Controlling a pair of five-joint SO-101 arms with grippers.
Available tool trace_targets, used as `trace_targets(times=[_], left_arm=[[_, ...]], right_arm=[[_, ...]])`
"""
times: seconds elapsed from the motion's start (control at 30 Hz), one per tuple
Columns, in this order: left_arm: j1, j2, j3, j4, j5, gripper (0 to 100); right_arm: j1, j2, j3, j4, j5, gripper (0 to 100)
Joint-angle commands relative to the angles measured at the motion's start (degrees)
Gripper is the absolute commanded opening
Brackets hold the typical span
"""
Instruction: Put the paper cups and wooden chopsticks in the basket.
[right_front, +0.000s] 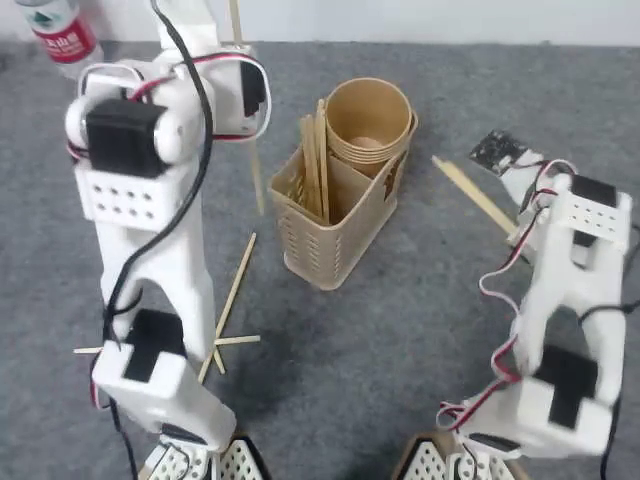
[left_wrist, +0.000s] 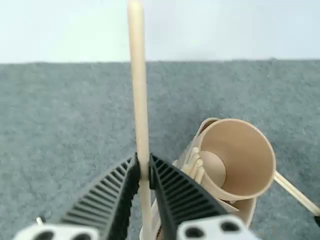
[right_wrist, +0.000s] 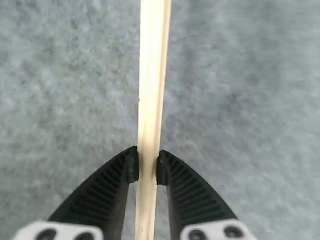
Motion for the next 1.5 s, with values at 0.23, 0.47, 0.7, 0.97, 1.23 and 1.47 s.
trace_targets(times=[0.23, 0.47, 0.7, 0.97, 1.23, 1.47], left_arm=[[9.85, -4.57, -0.31, -3.96, -2.64, 1], [10.02, -4.13, -0.84, -8.35, -4.04, 1], [10.29, -0.79, 6.81, -15.21, -0.62, 1], [14.59, -7.65, 21.32, -19.43, 0.44, 1], [11.25, -17.23, 45.85, -34.46, -0.53, 25], [9.32, -32.79, 47.78, -35.25, -5.19, 23]], right_arm=[[2.86, -22.99, -0.88, 2.51, -10.11, 0.8], [2.51, -34.33, -0.79, 4.88, -18.73, 0.8], [2.24, -42.59, -0.79, 4.09, -29.19, 0.8], [-0.92, -44.79, 3.69, 3.21, -30.51, 0.8], [-1.80, -44.70, 4.66, 3.12, -30.07, 0.8], [-5.23, -44.88, 4.40, 2.59, -30.68, 0.8]])
